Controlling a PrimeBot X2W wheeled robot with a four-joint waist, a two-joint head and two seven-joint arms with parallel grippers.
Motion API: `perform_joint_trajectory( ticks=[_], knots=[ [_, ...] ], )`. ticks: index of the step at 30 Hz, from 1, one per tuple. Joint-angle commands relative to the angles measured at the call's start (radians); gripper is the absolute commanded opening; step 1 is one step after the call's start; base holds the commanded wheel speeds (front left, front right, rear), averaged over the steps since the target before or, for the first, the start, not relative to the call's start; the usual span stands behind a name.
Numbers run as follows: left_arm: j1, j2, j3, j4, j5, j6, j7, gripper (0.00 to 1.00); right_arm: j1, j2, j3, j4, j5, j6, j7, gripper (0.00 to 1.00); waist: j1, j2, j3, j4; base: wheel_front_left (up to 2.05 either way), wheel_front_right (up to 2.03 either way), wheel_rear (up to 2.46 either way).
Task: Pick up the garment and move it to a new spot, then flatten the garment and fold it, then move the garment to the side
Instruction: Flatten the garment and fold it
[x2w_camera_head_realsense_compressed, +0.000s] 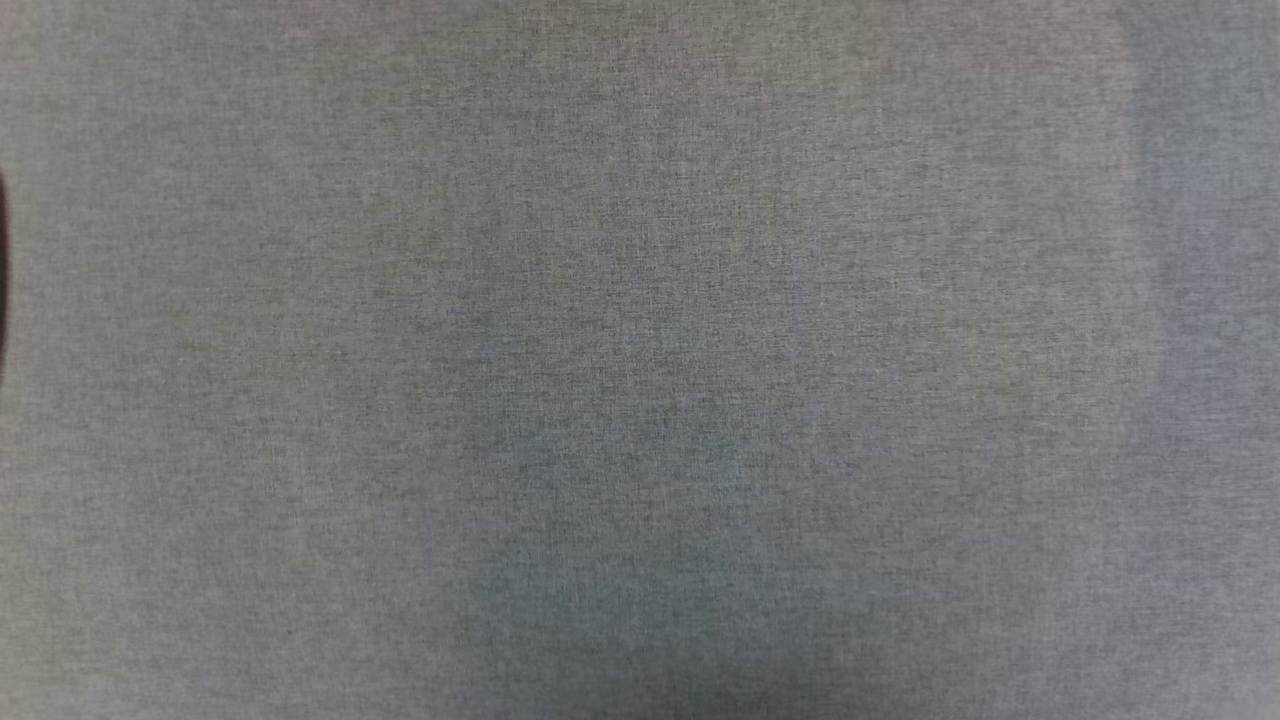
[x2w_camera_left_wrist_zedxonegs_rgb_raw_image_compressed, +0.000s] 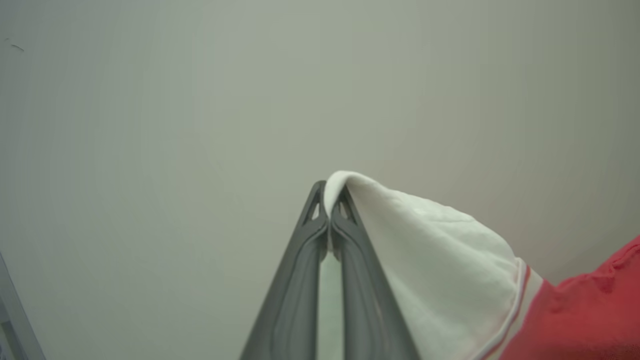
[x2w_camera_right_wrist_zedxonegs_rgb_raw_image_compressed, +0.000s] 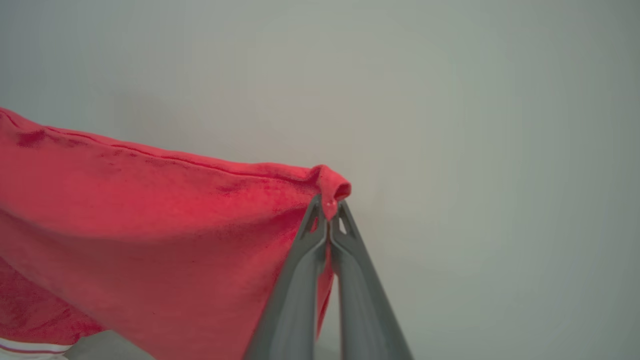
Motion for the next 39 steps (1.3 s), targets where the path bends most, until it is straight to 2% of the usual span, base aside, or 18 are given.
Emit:
perform_joint_trajectory(
  ticks=[1, 9, 18, 28, 39],
  knots=[
    [0.054, 0.012, -0.008, 0.004, -0.009, -0.003, -0.016, 0.0, 0.045, 0.008, 0.02, 0.002, 0.023, -0.001, -0.023, 0.0, -0.0001, 0.0, -0.007, -0.003, 0.0, 0.0, 0.0],
    [0.347, 0.036, -0.008, -0.06, -0.043, 0.006, -0.051, 0.0, 0.26, -0.006, 0.128, -0.03, 0.12, -0.001, -0.104, 0.0, -0.0001, 0.0, -0.054, -0.005, 0.0, 0.0, 0.0],
    [0.789, 0.049, 0.063, -0.313, -0.07, 0.082, -0.054, 0.0, 0.484, -0.066, 0.256, -0.107, 0.209, -0.001, -0.173, 0.0, -0.0001, 0.0, -0.164, 0.009, 0.0, 0.0, 0.0],
    [1.31, 0.013, 0.106, -0.5, -0.101, 0.143, -0.054, 0.0, 0.779, -0.157, 0.374, -0.196, 0.275, -0.001, -0.217, 0.0, -0.0001, 0.0, -0.324, 0.016, 0.0, 0.0, 0.0],
    [1.708, -0.023, 0.073, -0.525, -0.142, 0.157, -0.054, 0.0, 1.083, -0.204, 0.431, -0.252, 0.334, -0.001, -0.236, 0.0, -0.0001, 0.0, -0.479, 0.02, 0.0, 0.0, 0.0]
  ],
)
